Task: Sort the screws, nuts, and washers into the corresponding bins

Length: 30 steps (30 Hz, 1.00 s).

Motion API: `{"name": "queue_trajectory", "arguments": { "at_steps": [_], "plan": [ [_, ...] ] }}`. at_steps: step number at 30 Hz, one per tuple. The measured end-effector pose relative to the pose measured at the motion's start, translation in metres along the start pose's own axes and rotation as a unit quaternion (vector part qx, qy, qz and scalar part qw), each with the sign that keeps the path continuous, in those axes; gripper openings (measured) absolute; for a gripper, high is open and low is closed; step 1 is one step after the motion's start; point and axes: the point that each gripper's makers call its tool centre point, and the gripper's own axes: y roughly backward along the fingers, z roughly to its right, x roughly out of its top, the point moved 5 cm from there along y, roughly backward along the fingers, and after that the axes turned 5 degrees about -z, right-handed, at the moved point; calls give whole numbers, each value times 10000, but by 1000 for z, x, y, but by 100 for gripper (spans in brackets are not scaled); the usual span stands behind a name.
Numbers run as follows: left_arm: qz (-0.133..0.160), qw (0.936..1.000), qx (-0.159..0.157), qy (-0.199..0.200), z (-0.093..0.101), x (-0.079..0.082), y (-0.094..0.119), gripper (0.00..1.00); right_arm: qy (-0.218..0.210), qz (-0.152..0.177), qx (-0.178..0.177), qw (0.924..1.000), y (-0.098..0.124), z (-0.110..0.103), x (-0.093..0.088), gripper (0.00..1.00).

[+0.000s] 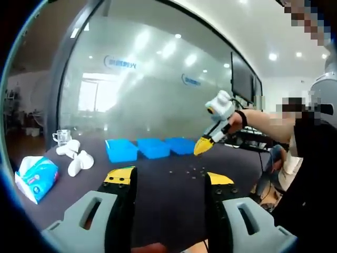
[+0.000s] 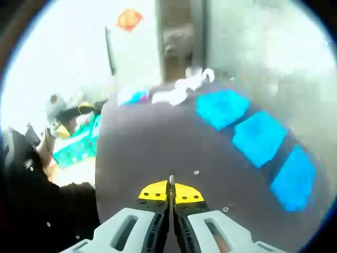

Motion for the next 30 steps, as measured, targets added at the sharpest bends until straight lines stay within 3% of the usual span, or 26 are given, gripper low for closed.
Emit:
{"name": "queue_trajectory", "arguments": {
  "at_steps": [6, 11, 17, 25, 30],
  "plan": [
    [2, 10000, -10, -21, 1, 3, -4, 49, -423, 922, -717, 9923, 46, 6, -19, 0],
    [-15, 10000, -54, -32, 5, 5, -7, 49, -559, 1456, -933, 9833, 75, -2, -42, 0],
    [-51, 9999, -88, -48, 7, 9, -13, 49, -790, 2245, -1531, 9591, 107, 6, -56, 0],
    [-52, 9999, -103, -62, 8, 11, -15, 49, -1014, 2708, -1995, 9363, 134, 12, -79, 0],
    [-74, 9999, -110, -66, 9, 11, -16, 49, -1074, 2885, -2226, 9250, 141, 18, -81, 0]
  ]
}}
